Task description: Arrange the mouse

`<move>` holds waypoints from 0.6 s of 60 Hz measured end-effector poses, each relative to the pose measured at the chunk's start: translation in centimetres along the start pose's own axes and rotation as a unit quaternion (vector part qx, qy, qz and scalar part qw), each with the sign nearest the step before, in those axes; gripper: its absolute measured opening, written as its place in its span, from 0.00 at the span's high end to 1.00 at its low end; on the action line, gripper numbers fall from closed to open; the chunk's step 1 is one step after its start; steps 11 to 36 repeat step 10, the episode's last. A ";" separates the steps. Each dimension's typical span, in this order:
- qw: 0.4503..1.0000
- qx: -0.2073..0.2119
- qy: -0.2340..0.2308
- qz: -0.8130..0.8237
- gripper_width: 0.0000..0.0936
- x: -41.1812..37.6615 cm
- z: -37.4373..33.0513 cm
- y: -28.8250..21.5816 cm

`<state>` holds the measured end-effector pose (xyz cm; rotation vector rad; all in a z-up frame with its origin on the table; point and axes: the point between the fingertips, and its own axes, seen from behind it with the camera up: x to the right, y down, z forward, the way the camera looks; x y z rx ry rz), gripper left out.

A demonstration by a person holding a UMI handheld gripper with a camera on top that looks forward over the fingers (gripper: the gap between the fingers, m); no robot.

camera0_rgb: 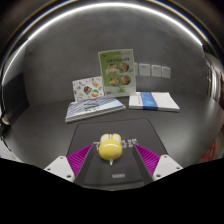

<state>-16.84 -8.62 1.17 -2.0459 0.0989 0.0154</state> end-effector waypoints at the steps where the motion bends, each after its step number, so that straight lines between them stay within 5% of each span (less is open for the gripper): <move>1: 1.000 0.002 -0.002 0.002 0.11 0.2 -0.8 0.1; 10: 1.000 -0.006 0.010 0.020 0.10 4.1 -7.7 3.5; 36: 1.000 -0.006 0.010 0.020 0.10 4.1 -7.7 3.5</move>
